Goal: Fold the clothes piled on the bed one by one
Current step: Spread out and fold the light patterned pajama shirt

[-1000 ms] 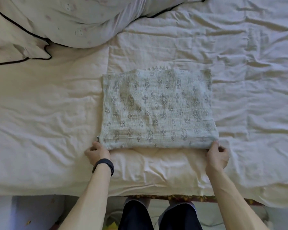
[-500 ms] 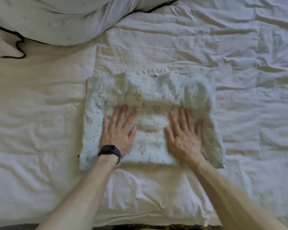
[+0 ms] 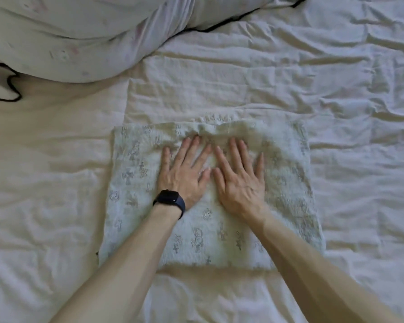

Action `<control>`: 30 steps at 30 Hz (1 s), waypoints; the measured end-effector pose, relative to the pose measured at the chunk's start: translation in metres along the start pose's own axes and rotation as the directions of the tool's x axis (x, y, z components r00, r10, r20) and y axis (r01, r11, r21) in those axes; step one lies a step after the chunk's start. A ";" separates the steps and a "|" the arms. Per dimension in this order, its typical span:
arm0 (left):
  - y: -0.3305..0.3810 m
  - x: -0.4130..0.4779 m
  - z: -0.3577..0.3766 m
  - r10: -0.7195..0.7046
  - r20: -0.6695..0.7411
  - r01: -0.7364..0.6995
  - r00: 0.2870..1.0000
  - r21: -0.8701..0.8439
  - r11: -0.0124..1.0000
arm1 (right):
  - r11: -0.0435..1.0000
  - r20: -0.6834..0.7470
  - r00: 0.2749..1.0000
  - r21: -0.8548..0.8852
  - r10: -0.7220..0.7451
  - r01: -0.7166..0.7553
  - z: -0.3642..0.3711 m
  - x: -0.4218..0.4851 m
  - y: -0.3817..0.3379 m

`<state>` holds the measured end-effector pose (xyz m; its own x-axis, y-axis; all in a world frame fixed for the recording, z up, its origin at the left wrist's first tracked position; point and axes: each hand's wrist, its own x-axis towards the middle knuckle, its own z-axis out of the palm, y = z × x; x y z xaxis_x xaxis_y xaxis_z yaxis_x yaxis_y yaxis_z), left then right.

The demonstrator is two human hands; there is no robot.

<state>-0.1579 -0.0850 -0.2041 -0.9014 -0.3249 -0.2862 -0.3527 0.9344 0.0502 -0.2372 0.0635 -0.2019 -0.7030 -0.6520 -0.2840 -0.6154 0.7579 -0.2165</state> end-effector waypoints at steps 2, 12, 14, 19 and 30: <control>-0.016 0.009 0.005 -0.028 -0.032 0.028 0.999 -0.013 1.000 | 0.996 -0.009 0.997 -0.042 0.081 -0.081 0.006 0.015 0.023; -0.075 0.022 -0.010 -0.376 0.011 0.374 0.927 -0.113 0.920 | 0.883 0.026 0.883 0.008 0.470 -0.470 -0.028 0.029 0.105; -0.075 0.019 -0.020 -0.458 -0.001 0.454 0.889 -0.125 0.882 | 0.850 -0.004 0.851 0.032 0.526 -0.526 -0.037 0.020 0.098; 0.008 -0.015 -0.024 -0.161 -0.112 0.140 0.981 -0.175 0.974 | 0.987 -0.125 0.979 0.002 0.160 -0.161 -0.021 -0.022 0.008; -0.105 -0.096 0.003 -0.483 0.197 0.511 0.853 -0.129 0.850 | 0.945 0.122 0.937 -0.057 0.327 -0.322 0.000 -0.084 0.068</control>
<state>-0.0333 -0.1515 -0.1846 -0.5492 -0.6998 -0.4567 -0.7927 0.6093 0.0197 -0.2200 0.1696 -0.1932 -0.8165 -0.3609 -0.4506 -0.3757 0.9248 -0.0599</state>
